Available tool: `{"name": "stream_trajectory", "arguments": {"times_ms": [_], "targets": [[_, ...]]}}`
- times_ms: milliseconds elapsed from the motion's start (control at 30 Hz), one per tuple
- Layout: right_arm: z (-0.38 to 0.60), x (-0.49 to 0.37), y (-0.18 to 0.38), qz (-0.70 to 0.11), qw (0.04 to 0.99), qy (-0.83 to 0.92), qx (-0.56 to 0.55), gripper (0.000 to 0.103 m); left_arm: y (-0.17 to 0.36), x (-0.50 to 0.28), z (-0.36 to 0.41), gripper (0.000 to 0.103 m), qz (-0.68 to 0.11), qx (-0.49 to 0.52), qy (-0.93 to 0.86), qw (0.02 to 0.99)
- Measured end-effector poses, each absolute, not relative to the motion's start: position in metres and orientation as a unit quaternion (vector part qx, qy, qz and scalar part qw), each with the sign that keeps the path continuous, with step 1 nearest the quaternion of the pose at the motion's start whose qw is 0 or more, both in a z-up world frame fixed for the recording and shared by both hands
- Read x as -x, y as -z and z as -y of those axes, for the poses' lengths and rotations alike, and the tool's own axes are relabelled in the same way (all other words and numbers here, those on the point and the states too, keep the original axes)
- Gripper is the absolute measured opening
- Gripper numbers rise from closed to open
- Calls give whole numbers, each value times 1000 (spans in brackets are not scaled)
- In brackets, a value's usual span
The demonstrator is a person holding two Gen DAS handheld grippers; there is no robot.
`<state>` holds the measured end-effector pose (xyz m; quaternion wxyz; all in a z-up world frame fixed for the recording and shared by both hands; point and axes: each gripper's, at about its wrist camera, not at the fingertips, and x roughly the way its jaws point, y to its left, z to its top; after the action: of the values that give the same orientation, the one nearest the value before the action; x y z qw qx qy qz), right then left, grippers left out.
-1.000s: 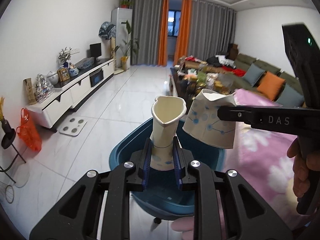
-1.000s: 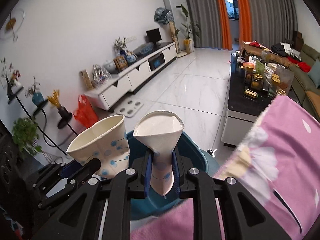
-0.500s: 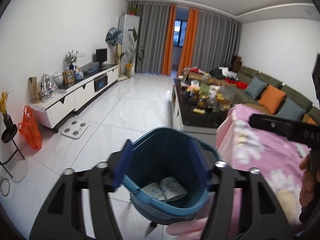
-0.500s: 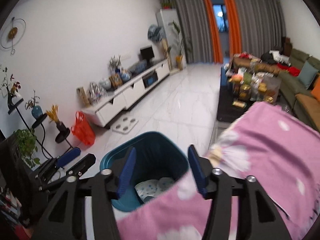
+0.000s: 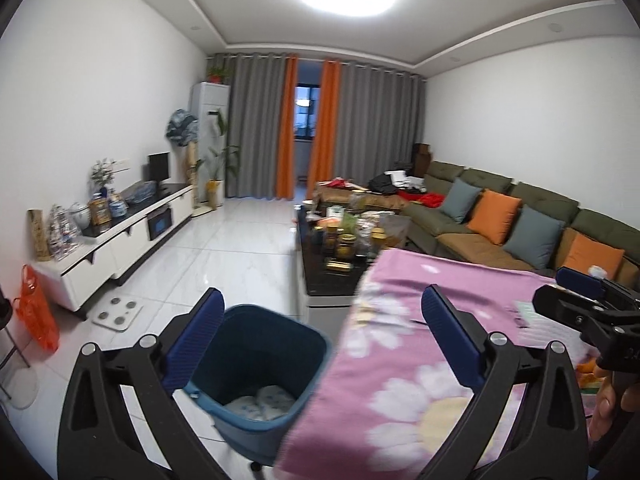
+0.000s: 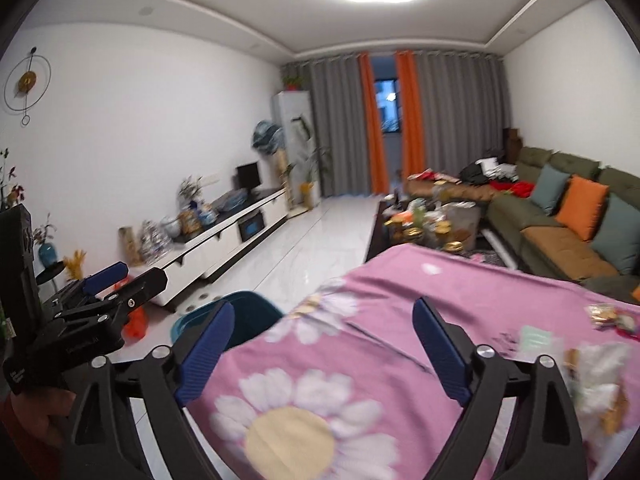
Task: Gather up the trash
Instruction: 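Move both grippers back over the table trash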
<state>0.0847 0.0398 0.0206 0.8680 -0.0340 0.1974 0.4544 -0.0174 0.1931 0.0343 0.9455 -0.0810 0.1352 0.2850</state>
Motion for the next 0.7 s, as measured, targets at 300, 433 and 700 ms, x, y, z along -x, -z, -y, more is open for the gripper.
{"name": "stream_trajectory", "arguments": {"times_ms": [300, 433, 700], "targets": [[56, -72, -23, -160, 915, -370, 26, 96, -27, -25, -113, 97, -151, 80, -173, 970], [91, -64, -18, -154, 930, -332, 37, 96, -20, -37, -82, 97, -160, 70, -128, 976], [153, -56, 12, -206, 943, -257, 45, 96, 2, -50, -34, 97, -194, 60, -50, 978]]}}
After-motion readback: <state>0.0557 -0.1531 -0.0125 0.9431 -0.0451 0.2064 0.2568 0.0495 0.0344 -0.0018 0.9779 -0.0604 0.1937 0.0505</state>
